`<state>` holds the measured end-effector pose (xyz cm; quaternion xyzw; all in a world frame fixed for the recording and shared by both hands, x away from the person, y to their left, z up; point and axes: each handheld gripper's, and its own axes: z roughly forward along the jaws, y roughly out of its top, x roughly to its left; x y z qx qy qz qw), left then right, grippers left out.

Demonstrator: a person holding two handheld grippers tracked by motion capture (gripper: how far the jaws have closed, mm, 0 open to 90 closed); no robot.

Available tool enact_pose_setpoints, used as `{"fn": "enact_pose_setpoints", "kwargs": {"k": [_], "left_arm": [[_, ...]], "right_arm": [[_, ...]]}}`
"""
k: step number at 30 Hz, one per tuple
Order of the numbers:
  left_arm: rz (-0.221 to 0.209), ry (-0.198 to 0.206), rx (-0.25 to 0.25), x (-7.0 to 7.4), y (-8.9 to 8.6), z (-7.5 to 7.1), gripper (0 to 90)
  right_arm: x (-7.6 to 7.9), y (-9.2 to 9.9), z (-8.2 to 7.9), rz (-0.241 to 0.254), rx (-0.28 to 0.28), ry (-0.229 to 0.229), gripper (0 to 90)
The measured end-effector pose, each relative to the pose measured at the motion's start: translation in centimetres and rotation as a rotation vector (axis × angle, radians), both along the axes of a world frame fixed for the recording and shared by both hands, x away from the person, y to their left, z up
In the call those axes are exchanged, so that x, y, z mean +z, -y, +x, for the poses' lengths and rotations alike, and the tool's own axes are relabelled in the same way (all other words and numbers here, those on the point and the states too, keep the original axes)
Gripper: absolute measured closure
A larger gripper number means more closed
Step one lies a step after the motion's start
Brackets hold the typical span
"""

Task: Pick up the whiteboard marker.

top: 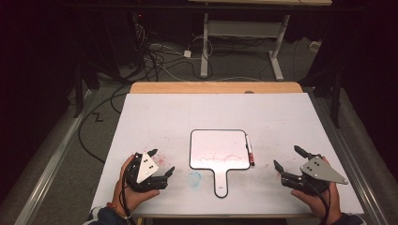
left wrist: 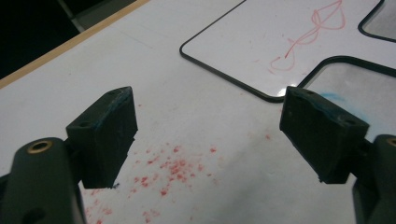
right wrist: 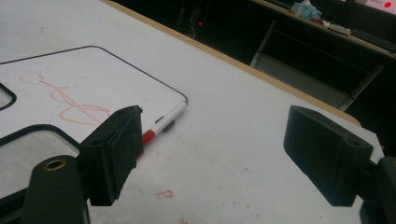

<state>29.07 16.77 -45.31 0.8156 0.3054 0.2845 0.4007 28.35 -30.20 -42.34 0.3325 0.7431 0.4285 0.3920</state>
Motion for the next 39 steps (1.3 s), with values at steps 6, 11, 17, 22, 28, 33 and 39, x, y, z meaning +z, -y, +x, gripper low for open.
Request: {"fn": "enact_pose_setpoints", "kwargs": {"k": [6, 11, 17, 22, 28, 33, 39], "left_arm": [[0.042, -0.022, 0.020, -0.5, -0.2, 0.4, 18.8], [0.055, -0.021, 0.003, -0.6, -0.1, 0.0, 18.8], [0.061, -0.024, 0.002, -0.7, 0.0, -0.3, 18.8], [0.089, -0.039, 0.005, -1.1, 0.1, -0.4, 18.8], [0.097, -0.051, 0.000, -1.3, 0.3, -0.3, 19.7], [0.112, -0.047, -0.005, -1.3, 0.4, -0.6, 19.7], [0.123, -0.054, -0.013, -1.5, 0.5, -0.4, 19.7]], "right_arm": [[-0.5, 0.0, 0.4, -0.006, 0.006, -0.038, 19.7], [-0.7, -0.1, 0.6, -0.004, 0.058, -0.086, 18.2], [-1.2, -0.5, 1.5, -0.007, 0.062, -0.234, 23.4], [-1.3, -1.0, 2.7, -0.003, 0.067, -0.307, 24.6], [-0.9, -1.9, 4.5, -0.020, 0.096, -0.367, 27.7], [-0.7, -2.6, 6.5, -0.001, 0.081, -0.427, 28.2], [-0.8, -4.0, 9.6, -0.004, 0.058, -0.491, 30.4]]}}
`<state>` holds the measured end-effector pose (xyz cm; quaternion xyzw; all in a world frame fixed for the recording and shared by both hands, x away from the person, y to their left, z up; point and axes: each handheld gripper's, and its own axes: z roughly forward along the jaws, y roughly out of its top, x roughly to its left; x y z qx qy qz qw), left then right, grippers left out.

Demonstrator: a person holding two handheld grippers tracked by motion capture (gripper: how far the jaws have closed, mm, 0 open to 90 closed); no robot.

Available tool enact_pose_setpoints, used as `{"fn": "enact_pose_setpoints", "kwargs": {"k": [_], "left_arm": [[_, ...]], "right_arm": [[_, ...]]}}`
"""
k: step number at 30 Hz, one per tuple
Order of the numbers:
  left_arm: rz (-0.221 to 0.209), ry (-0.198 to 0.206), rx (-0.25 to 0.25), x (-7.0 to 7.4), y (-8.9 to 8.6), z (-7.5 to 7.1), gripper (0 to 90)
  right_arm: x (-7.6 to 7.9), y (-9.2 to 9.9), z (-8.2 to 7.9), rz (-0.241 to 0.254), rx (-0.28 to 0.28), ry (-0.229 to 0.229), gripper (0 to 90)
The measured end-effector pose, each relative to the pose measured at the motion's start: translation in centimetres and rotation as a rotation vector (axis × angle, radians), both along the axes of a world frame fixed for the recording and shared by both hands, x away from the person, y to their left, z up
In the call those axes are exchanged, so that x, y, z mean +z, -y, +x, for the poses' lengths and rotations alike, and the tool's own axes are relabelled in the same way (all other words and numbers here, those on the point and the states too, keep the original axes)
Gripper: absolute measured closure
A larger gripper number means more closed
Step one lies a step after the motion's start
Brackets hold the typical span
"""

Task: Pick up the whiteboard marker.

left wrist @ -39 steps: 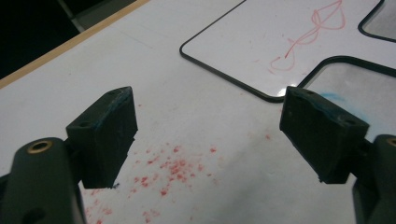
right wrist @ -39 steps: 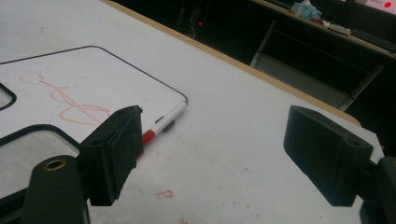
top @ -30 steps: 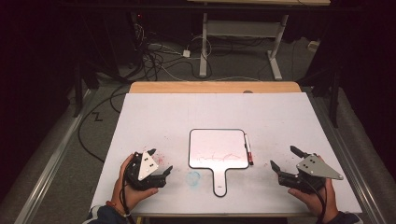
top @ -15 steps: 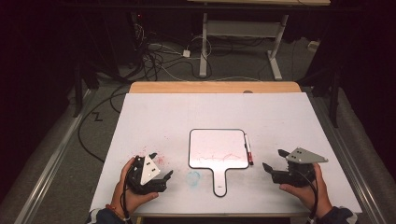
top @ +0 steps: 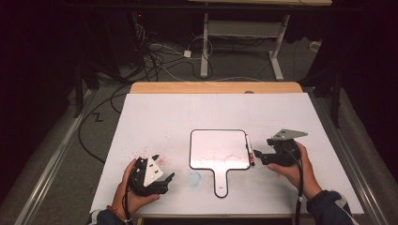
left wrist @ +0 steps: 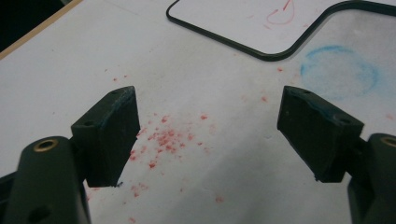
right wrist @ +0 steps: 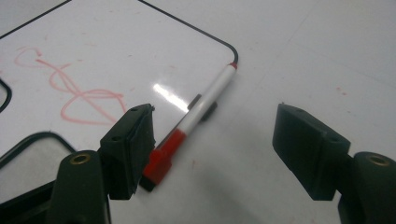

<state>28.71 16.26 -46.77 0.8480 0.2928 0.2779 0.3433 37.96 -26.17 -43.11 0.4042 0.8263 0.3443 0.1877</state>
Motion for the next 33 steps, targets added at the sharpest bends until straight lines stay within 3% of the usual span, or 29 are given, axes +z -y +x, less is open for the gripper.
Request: {"fn": "enact_pose_setpoints", "kwargs": {"k": [2, 6, 10, 13, 16, 19, 23, 29, 32, 33], "left_arm": [[0.003, -0.002, -0.002, 0.0, 0.0, 0.0, 19.7], [0.012, -0.011, -0.009, -0.2, 0.2, 0.1, 19.7], [0.017, -0.012, -0.009, -0.2, 0.3, 0.2, 20.1], [0.015, -0.010, -0.009, -0.1, 0.4, 0.2, 20.1], [0.022, -0.015, -0.013, -0.2, 0.5, 0.3, 20.1], [0.025, -0.019, -0.014, -0.3, 0.4, 0.3, 20.1], [0.029, -0.024, -0.013, -0.3, 0.4, 0.2, 20.1], [0.035, -0.035, -0.018, -0.3, 0.6, 0.3, 20.1], [0.031, -0.043, -0.019, -0.3, 0.7, 0.4, 20.1], [0.009, -0.055, -0.015, -0.2, 0.9, 0.6, 20.1]], "right_arm": [[-0.1, -0.1, 0.6, 0.013, -0.002, -0.024, 31.2], [-0.8, -0.9, 3.8, 0.053, -0.014, -0.119, 41.5], [-1.7, -1.8, 6.0, 0.042, -0.021, -0.197, 47.1], [-2.5, -2.3, 7.1, 0.022, -0.041, -0.230, 53.1], [-2.5, -2.5, 7.5, 0.043, -0.048, -0.231, 63.1], [-2.6, -2.6, 7.4, 0.074, -0.014, -0.255, 71.8], [-2.5, -2.7, 7.1, 0.060, -0.018, -0.244, 79.7], [-2.5, -2.5, 6.9, 0.064, -0.009, -0.238, 81.1], [-2.0, -2.7, 6.6, 0.063, 0.004, -0.207, 81.2], [-1.8, -2.7, 6.4, 0.060, 0.009, -0.190, 81.2]]}}
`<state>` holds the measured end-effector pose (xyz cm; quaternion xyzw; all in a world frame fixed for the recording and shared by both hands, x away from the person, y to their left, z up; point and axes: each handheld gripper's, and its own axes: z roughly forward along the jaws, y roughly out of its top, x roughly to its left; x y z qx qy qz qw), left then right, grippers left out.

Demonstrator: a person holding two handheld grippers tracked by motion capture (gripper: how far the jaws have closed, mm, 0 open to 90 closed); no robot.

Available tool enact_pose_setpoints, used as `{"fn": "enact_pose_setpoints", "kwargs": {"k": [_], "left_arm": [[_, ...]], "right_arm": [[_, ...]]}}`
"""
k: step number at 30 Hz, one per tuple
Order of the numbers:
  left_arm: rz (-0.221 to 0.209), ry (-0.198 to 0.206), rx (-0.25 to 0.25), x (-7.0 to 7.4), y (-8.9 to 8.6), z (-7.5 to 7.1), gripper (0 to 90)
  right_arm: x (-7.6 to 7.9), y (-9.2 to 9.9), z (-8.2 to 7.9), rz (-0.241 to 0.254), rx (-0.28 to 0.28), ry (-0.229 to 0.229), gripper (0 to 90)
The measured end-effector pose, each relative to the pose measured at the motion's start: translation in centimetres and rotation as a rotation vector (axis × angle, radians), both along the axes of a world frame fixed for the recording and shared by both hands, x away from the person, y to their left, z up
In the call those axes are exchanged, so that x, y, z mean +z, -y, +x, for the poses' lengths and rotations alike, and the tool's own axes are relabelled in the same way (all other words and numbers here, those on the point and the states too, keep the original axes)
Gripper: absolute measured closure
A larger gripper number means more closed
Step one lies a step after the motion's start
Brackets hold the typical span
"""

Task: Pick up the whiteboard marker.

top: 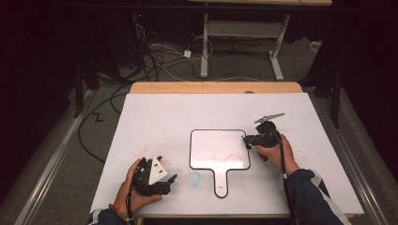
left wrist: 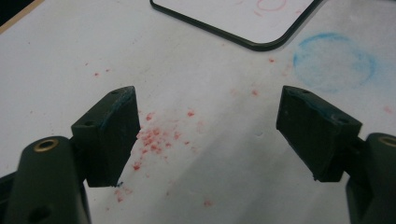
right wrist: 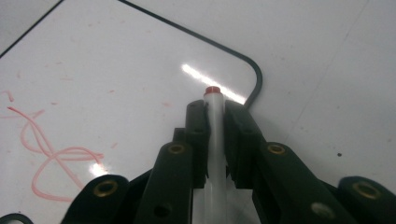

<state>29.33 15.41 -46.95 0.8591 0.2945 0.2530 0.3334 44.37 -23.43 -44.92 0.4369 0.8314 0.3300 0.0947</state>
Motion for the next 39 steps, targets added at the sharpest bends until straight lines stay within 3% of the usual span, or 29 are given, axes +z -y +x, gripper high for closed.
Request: {"fn": "enact_pose_setpoints", "kwargs": {"k": [3, 4, 6, 8, 9, 10, 11, 12, 13, 16, 20, 23, 25, 30, 32, 35, 39], "left_arm": [[-0.067, -0.007, 0.001, 0.5, 0.3, 0.4, 21.8], [-0.067, -0.007, 0.001, 0.5, 0.3, 0.4, 22.2], [-0.130, -0.019, -0.018, 1.1, 0.8, 1.0, 25.5], [-0.144, -0.020, -0.026, 1.3, 0.9, 1.1, 25.7], [-0.166, -0.018, -0.030, 1.6, 1.2, 1.4, 25.7], [-0.228, -0.037, -0.039, 2.0, 1.6, 1.9, 25.7], [-0.253, -0.043, -0.046, 2.3, 1.9, 2.2, 25.7], [-0.253, -0.043, -0.046, 2.3, 1.9, 2.2, 25.7], [-0.289, -0.044, -0.054, 2.7, 2.7, 2.6, 25.7], [-0.323, -0.052, -0.074, 3.1, 3.7, 3.0, 25.7], [-0.396, -0.098, -0.118, 3.7, 6.5, 3.9, 25.7], [-0.430, -0.117, -0.130, 3.9, 8.2, 4.2, 27.0], [-0.425, -0.118, -0.125, 3.9, 8.7, 4.3, 28.4], [-0.446, -0.144, -0.169, 3.7, 11.2, 4.6, 31.2], [-0.451, -0.142, -0.166, 3.7, 11.5, 4.6, 32.6], [-0.500, -0.151, -0.168, 3.6, 12.2, 4.8, 35.8], [-0.513, -0.160, -0.161, 3.3, 12.6, 5.0, 38.8]], "right_arm": [[0.9, -0.3, -0.7, 0.019, 0.017, 0.051, 81.2], [1.2, -0.4, -1.0, 0.033, 0.019, 0.069, 81.2], [1.8, -0.6, -1.6, 0.068, 0.029, 0.101, 81.2], [2.3, -0.9, -2.1, 0.102, 0.048, 0.132, 81.3], [2.6, -1.2, -2.4, 0.111, 0.054, 0.149, 81.3], [2.8, -1.4, -2.7, 0.114, 0.061, 0.163, 81.3], [2.9, -1.7, -3.0, 0.135, 0.069, 0.173, 81.3], [3.1, -1.9, -3.3, 0.144, 0.069, 0.184, 81.3], [3.3, -2.2, -3.5, 0.148, 0.075, 0.203, 81.4], [3.7, -3.2, -4.5, 0.181, 0.092, 0.237, 81.4], [4.2, -4.7, -5.9, 0.235, 0.145, 0.291, 81.4], [4.4, -5.6, -6.8, 0.260, 0.172, 0.322, 81.4], [4.4, -5.9, -7.1, 0.269, 0.177, 0.334, 81.4], [4.3, -6.9, -8.1, 0.284, 0.213, 0.376, 81.4], [4.3, -7.1, -8.2, 0.289, 0.211, 0.380, 81.4], [4.1, -7.1, -8.3, 0.292, 0.208, 0.383, 81.4], [4.1, -7.1, -8.5, 0.311, 0.203, 0.392, 81.3]]}}
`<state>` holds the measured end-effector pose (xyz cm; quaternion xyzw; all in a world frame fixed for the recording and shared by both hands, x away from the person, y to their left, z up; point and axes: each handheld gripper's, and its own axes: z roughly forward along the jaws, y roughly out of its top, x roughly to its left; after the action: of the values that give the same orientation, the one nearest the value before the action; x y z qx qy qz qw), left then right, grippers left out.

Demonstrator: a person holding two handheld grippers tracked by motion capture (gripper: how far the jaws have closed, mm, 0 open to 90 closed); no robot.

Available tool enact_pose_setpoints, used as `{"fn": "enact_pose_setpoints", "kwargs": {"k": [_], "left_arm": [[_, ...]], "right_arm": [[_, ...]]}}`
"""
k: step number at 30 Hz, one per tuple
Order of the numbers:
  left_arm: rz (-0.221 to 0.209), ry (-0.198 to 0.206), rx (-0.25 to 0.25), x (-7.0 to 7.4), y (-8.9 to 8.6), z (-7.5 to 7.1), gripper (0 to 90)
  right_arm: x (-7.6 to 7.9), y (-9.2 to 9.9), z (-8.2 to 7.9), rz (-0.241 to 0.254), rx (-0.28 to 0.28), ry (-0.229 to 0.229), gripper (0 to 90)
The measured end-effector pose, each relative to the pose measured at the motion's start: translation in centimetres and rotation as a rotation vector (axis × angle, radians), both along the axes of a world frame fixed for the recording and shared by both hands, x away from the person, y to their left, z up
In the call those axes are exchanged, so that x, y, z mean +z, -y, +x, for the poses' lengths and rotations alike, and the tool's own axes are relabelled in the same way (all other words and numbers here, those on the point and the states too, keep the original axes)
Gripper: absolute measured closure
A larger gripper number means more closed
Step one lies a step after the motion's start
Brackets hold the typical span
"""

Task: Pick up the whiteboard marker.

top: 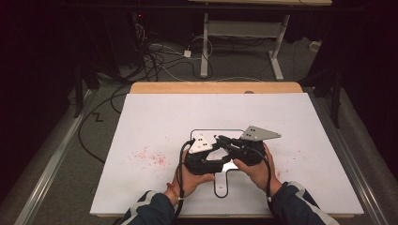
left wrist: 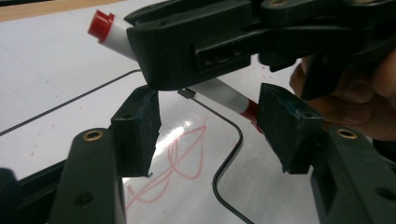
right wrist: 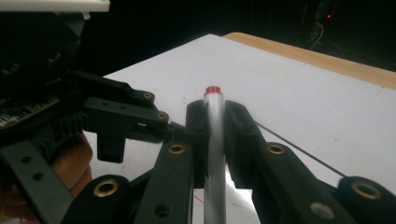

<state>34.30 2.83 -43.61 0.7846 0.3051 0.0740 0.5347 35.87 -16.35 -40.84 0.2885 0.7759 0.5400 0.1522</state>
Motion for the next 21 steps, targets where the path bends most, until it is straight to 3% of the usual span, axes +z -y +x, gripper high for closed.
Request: {"fn": "enact_pose_setpoints", "kwargs": {"k": [2, 8, 14, 16, 21], "left_arm": [[-0.027, -0.009, -0.023, -0.2, 0.1, 0.1, 43.4], [-0.036, -0.006, -0.037, -0.2, -0.2, 0.2, 60.4], [-0.003, 0.008, 0.001, -0.3, -1.0, 0.6, 75.2], [-0.007, 0.005, -0.005, -0.4, -1.2, 0.8, 77.1], [0.043, 0.049, -0.007, -0.4, -1.5, 0.8, 78.6]], "right_arm": [[0.0, 0.0, -0.1, 0.002, -0.004, 0.004, 81.4], [-0.1, 0.2, -0.2, 0.016, -0.006, 0.009, 81.3], [0.1, 0.3, -0.4, 0.021, -0.006, 0.022, 81.1], [0.1, 0.3, -0.5, 0.019, -0.005, 0.025, 81.0], [0.2, 0.1, -0.8, 0.002, 0.000, 0.042, 80.6]]}}
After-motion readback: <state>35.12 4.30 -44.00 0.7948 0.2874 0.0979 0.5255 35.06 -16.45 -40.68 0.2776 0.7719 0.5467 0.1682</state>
